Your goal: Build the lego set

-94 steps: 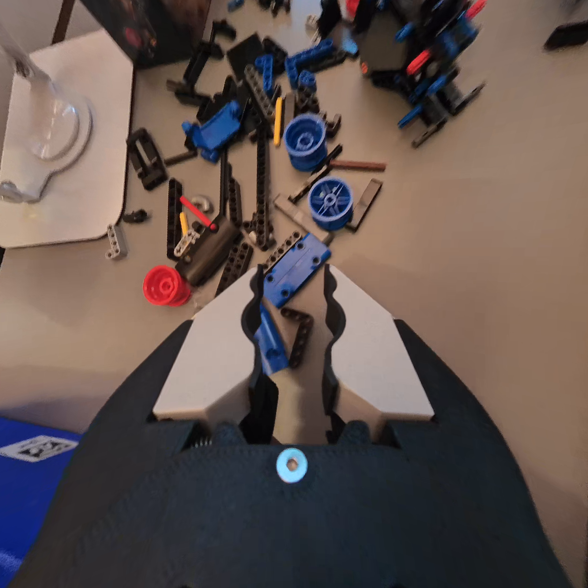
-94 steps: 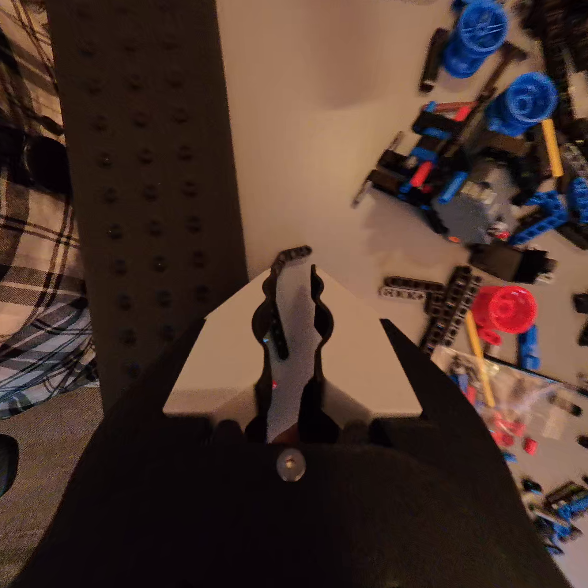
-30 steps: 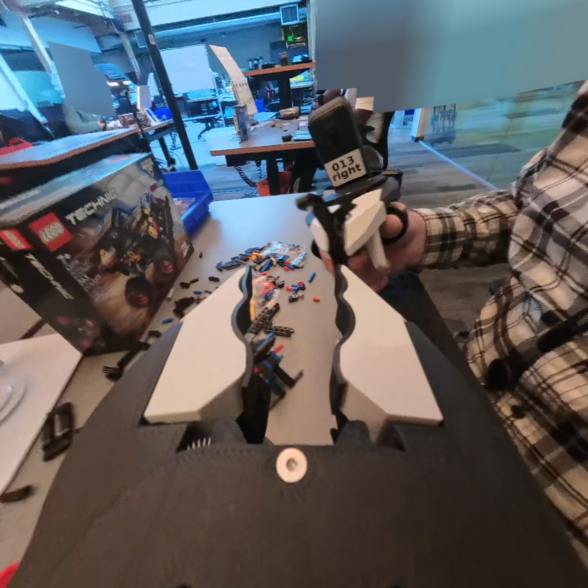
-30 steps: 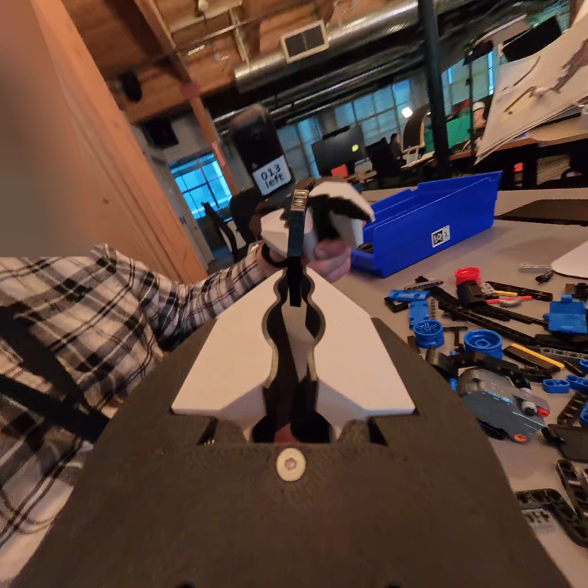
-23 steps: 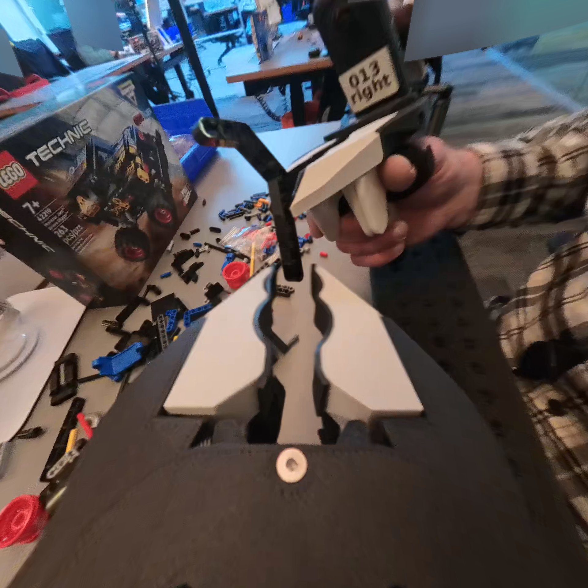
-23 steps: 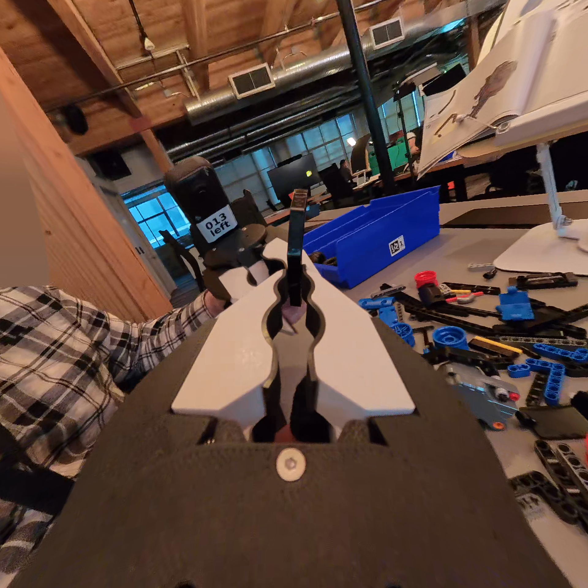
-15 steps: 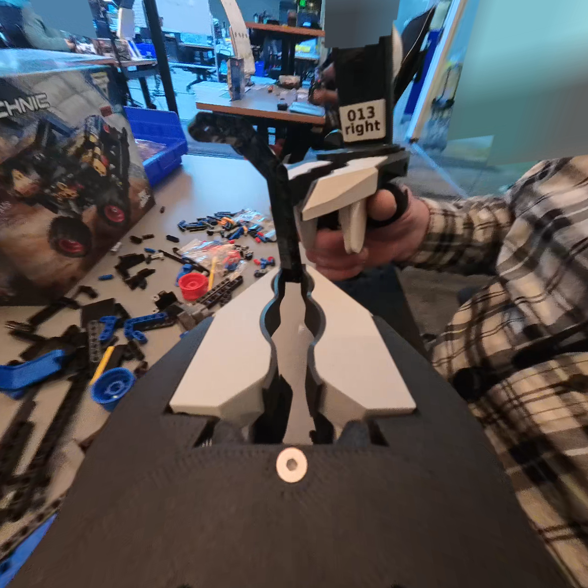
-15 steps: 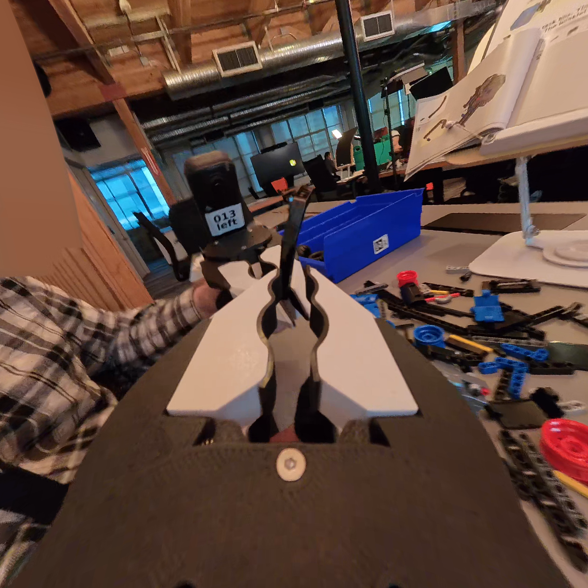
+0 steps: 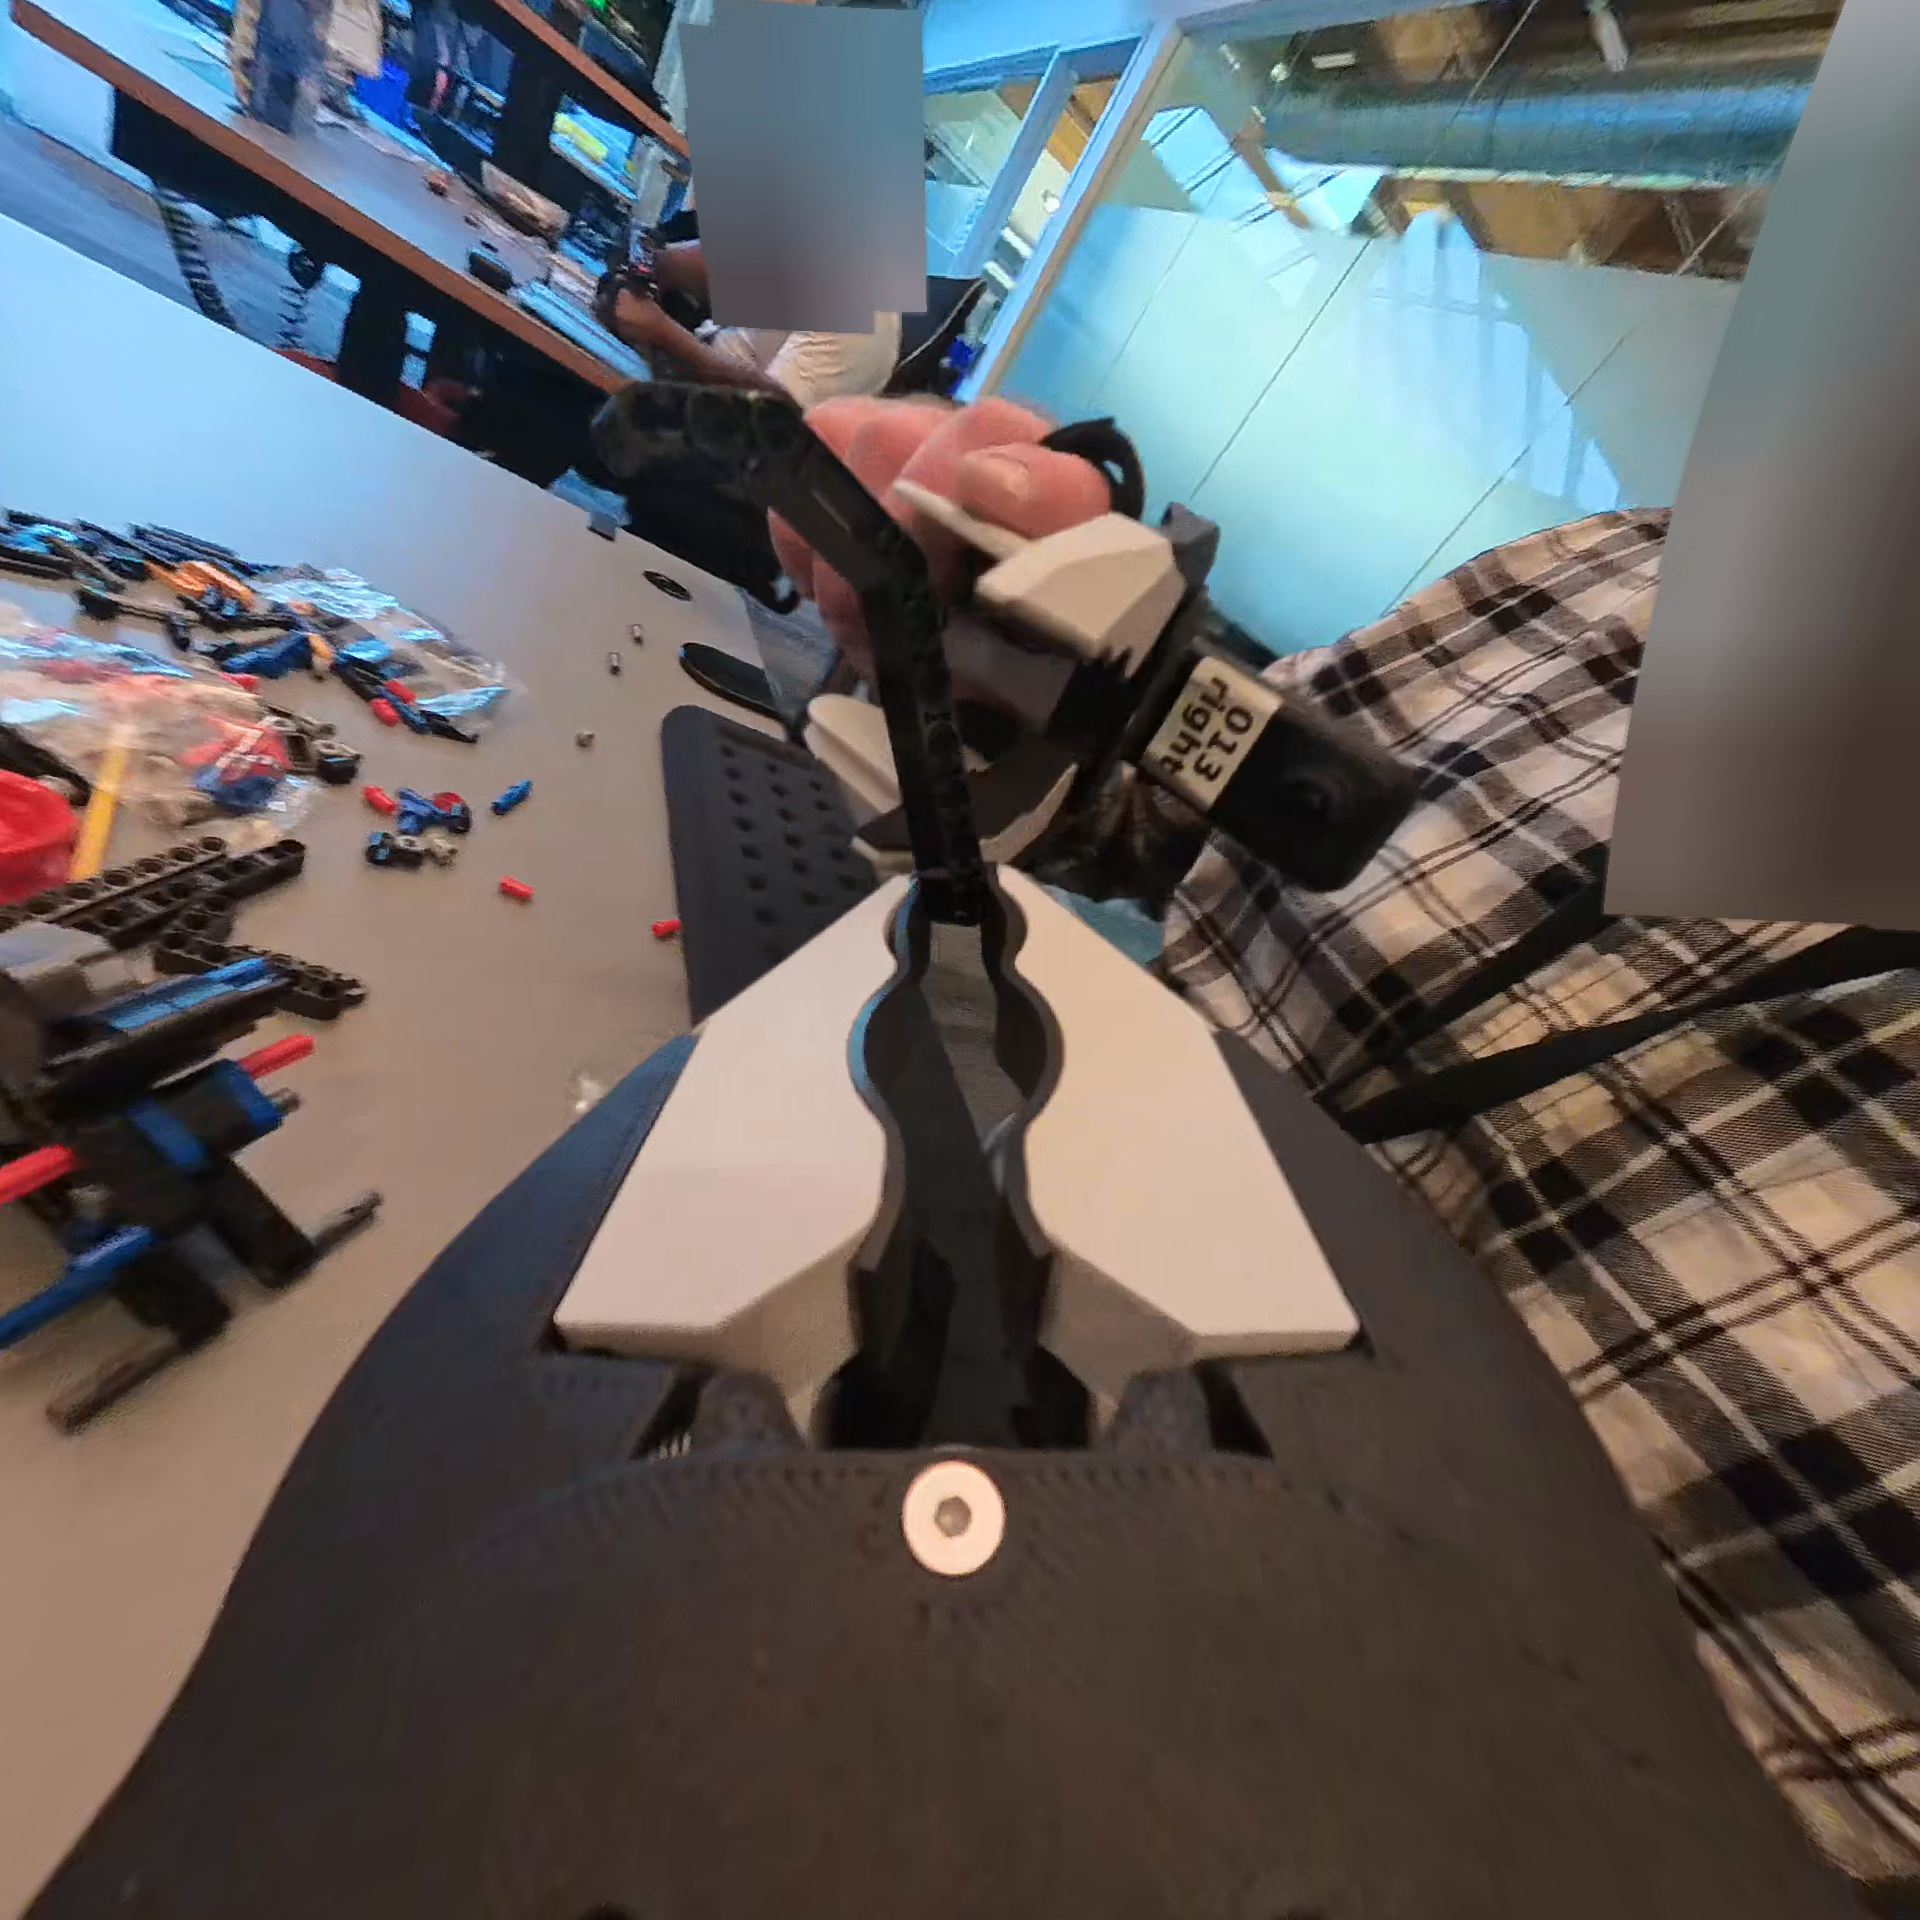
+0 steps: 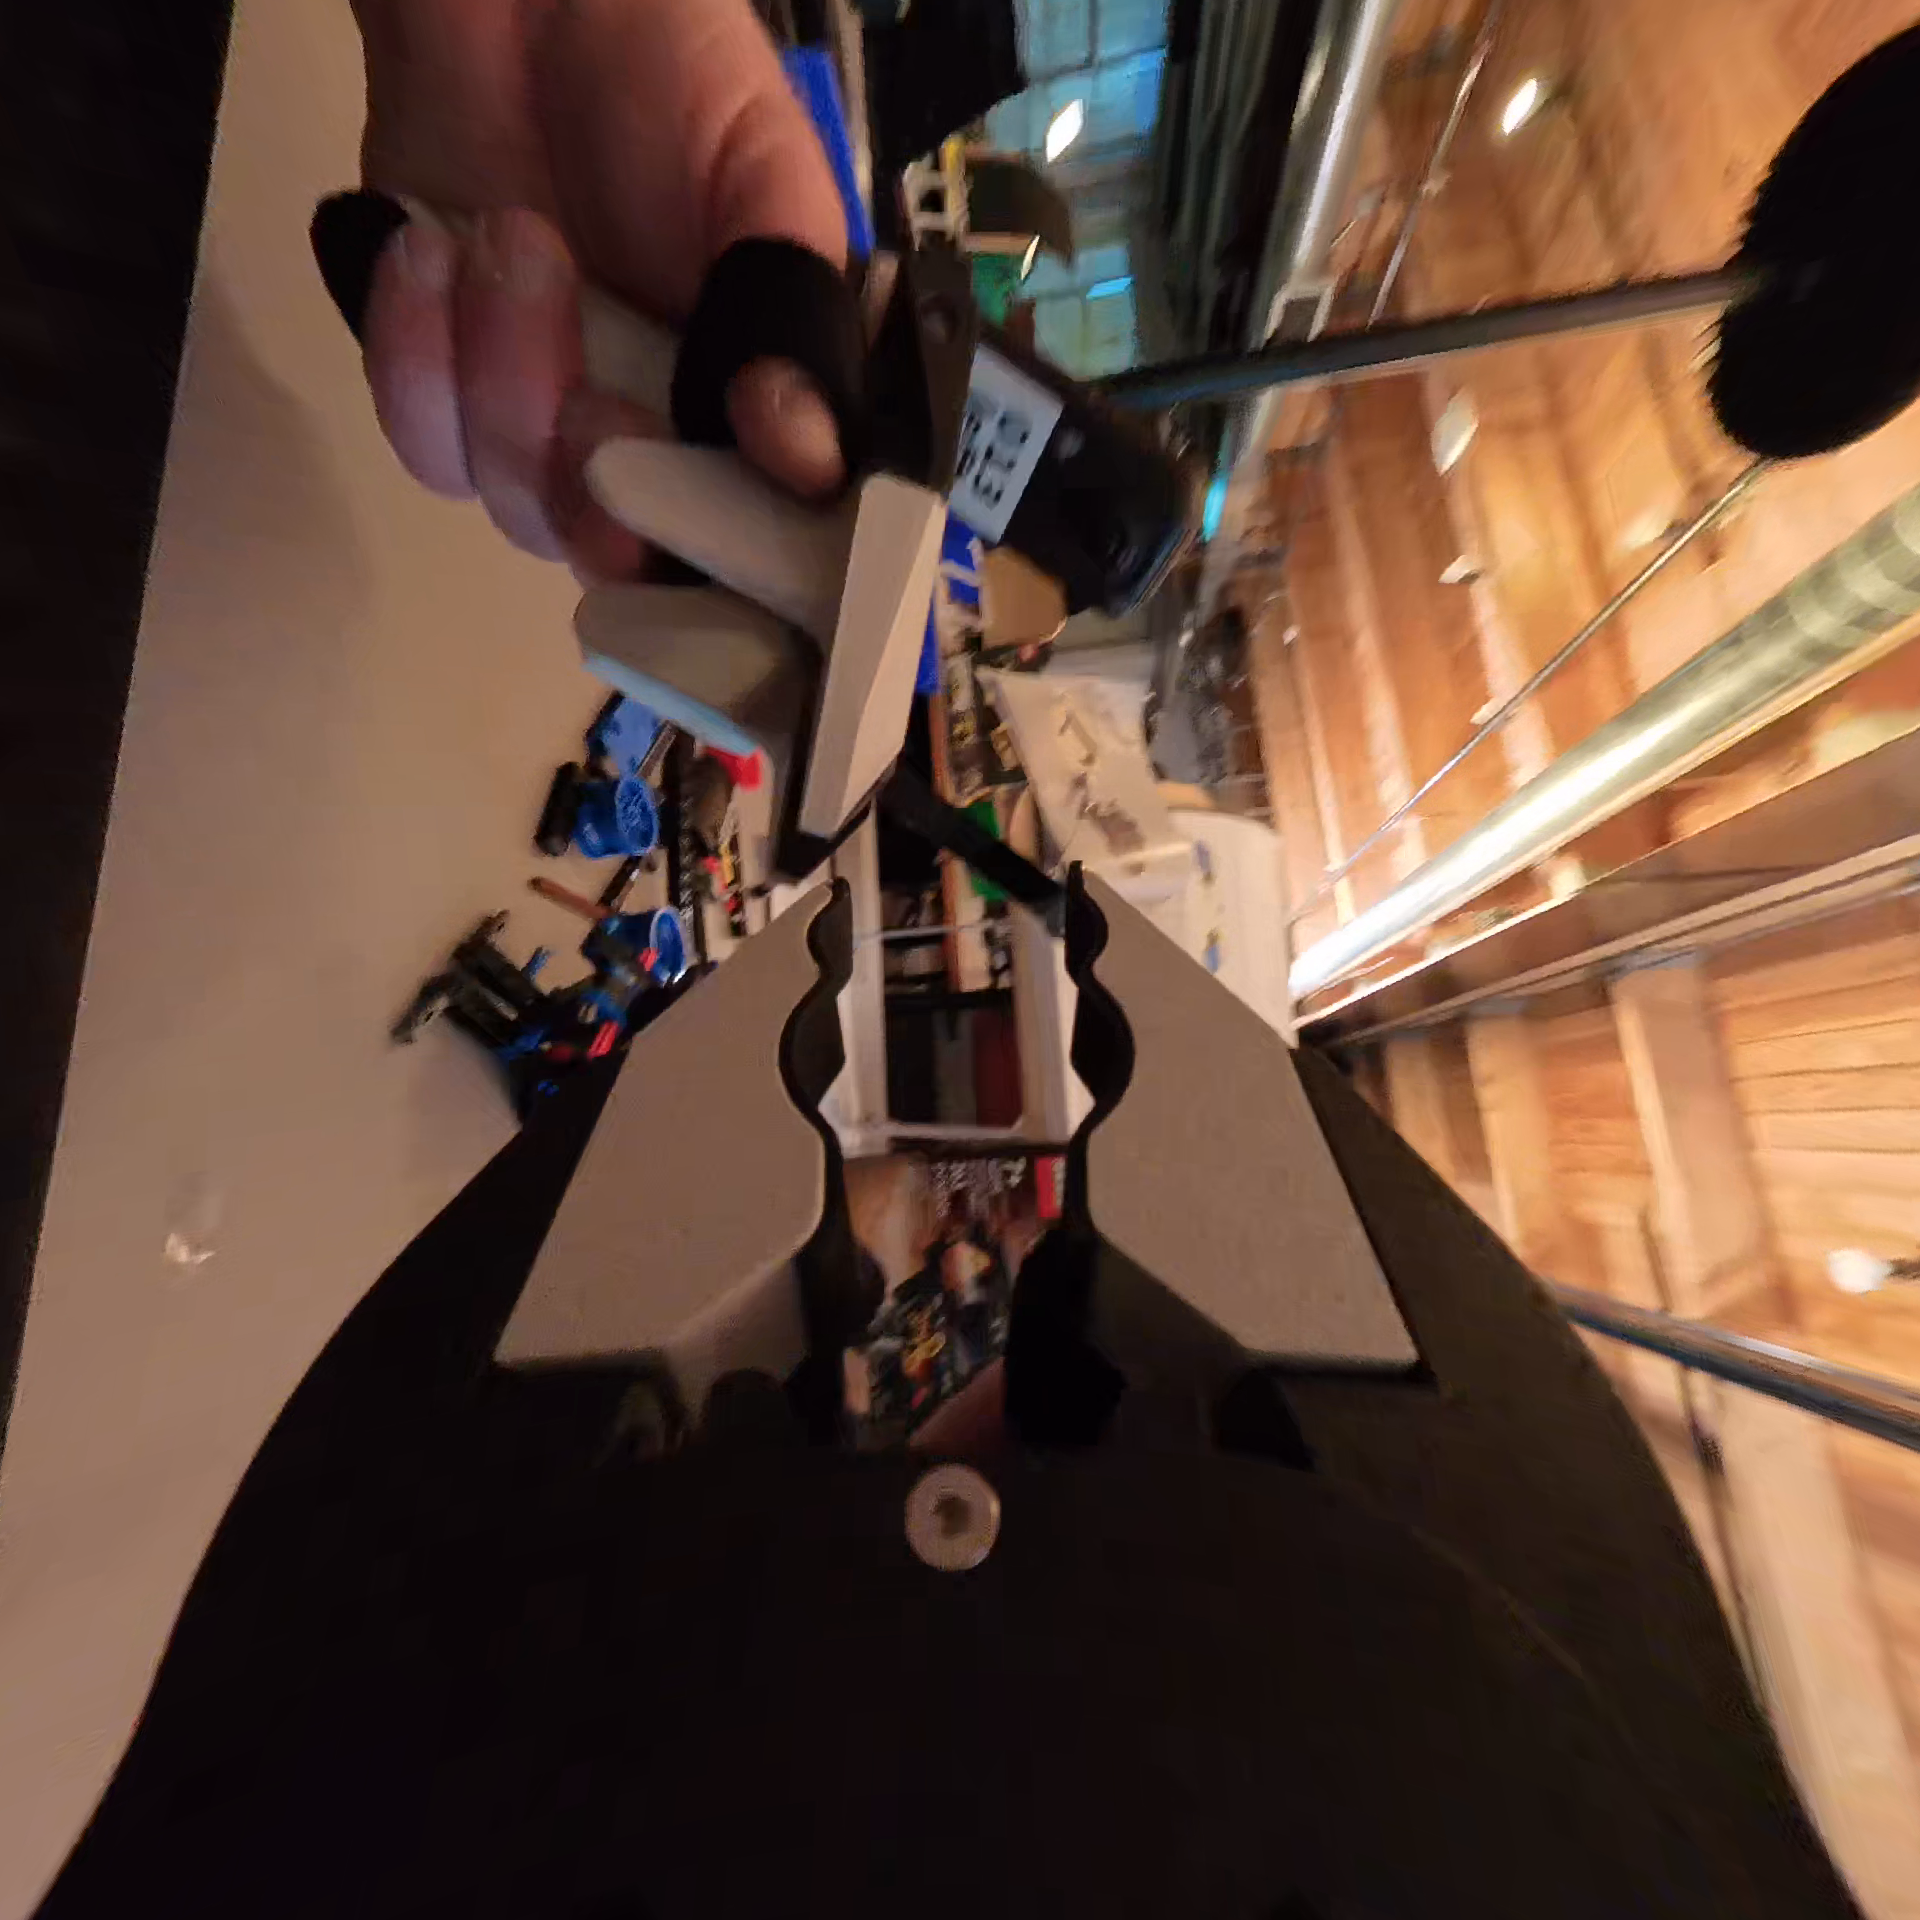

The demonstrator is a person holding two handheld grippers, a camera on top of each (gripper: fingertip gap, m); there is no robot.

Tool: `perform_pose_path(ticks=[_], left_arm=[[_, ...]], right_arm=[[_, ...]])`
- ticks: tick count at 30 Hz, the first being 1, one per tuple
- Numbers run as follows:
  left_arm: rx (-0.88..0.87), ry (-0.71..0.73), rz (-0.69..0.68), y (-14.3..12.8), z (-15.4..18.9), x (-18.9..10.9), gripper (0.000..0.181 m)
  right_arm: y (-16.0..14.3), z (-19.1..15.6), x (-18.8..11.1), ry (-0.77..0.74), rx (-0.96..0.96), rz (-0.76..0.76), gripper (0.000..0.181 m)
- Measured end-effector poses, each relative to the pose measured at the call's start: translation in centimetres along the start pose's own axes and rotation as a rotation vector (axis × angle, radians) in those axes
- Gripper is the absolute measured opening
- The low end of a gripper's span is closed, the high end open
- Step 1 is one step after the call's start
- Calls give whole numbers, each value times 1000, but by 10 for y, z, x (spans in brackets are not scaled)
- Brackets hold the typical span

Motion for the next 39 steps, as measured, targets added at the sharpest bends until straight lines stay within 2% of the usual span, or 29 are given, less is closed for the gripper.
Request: perform_pose_path(ticks=[3,7,9,12,14,16,18,19,20,22,25,28,31,32,36,39], left_arm=[[-57,-63,-26,-6,4,3,7],[-104,-134,-76,-14,10,13,6],[-120,-162,-98,-19,11,21,8],[-115,-115,-61,-18,5,22,11],[-69,-2,-56,-15,-3,19,34],[20,145,-92,-14,-11,12,41],[91,248,-132,-15,-16,7,39],[112,280,-150,-17,-17,6,38],[129,317,-175,-20,-20,7,37],[161,408,-254,-29,-30,8,36],[195,457,-350,-43,-38,13,36],[219,476,-403,-50,-41,15,34],[218,491,-415,-53,-45,13,34],[213,495,-415,-53,-47,12,34],[240,525,-416,-51,-50,11,33],[305,565,-438,-49,-52,15,30]], right_arm=[[6,0,-3,-39,-123,9,37],[9,-9,-6,2,-193,38,29],[10,-11,-7,8,-185,29,12],[1,-15,-9,103,-134,-23,7],[-12,-20,-10,243,-15,-73,7],[-28,-26,-13,426,153,-140,7],[-48,-37,-18,655,269,-227,8],[-56,-40,-19,720,282,-250,8],[-62,-43,-19,783,304,-256,7],[-70,-56,-17,1002,388,-278,7],[-73,-75,-7,1221,434,-261,7],[-74,-90,10,1284,438,-243,6],[-73,-90,20,1283,465,-218,7],[-73,-90,22,1275,481,-214,12],[-82,-87,18,1252,516,-237,27],[-94,-74,8,1190,562,-267,27]])
Point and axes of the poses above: each gripper's, where its closed fingertips meet, x out along the fingers, y out of its top, z = x × y across the jaws, the point moved 7 cm from there along -x, back along the fingers, and after that the axes turned 4 degrees about -x, right-handed, at the moved point
